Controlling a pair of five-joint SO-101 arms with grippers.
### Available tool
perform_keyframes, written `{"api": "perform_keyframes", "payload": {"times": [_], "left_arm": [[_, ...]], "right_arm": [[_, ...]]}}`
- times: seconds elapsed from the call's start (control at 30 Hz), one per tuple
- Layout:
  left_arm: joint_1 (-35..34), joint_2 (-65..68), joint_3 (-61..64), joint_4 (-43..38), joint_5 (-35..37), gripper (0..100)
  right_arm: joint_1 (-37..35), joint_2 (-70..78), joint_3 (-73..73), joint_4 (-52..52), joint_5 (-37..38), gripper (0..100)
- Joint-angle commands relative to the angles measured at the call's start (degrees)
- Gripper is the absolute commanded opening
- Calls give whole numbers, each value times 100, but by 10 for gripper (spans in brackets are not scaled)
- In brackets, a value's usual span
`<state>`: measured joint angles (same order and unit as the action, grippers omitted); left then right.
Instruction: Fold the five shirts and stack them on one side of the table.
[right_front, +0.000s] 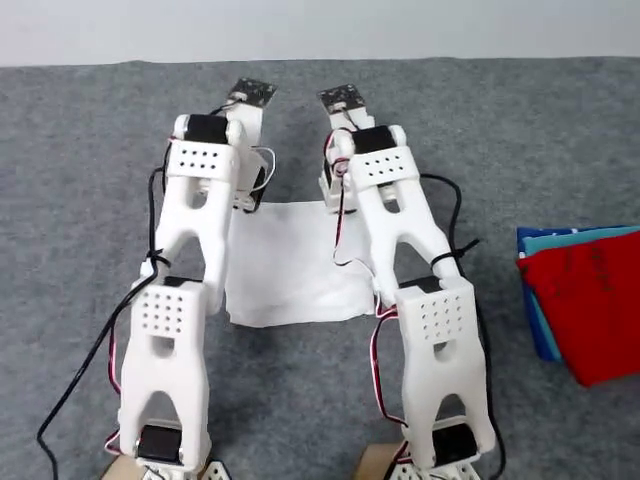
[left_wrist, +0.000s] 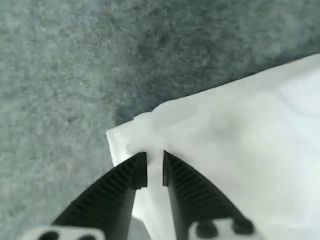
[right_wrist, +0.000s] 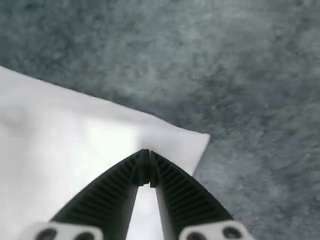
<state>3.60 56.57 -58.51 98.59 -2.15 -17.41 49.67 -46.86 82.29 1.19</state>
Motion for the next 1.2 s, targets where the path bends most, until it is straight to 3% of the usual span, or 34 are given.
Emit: {"api": "perform_keyframes", "payload": {"times": [0.0,0.3,0.77,1.17], "left_arm": [[-167,149,-426,185,-88,64],[-448,343,-382,185,-264,62],[-730,-264,-1007,202,-273,64],[-378,-1987,971,185,-273,62]], "right_arm": [[189,-13,-132,-163,-35,9],[593,444,-158,-277,273,9],[655,-716,-158,-207,413,9],[119,-1138,-158,1244,387,9]]}}
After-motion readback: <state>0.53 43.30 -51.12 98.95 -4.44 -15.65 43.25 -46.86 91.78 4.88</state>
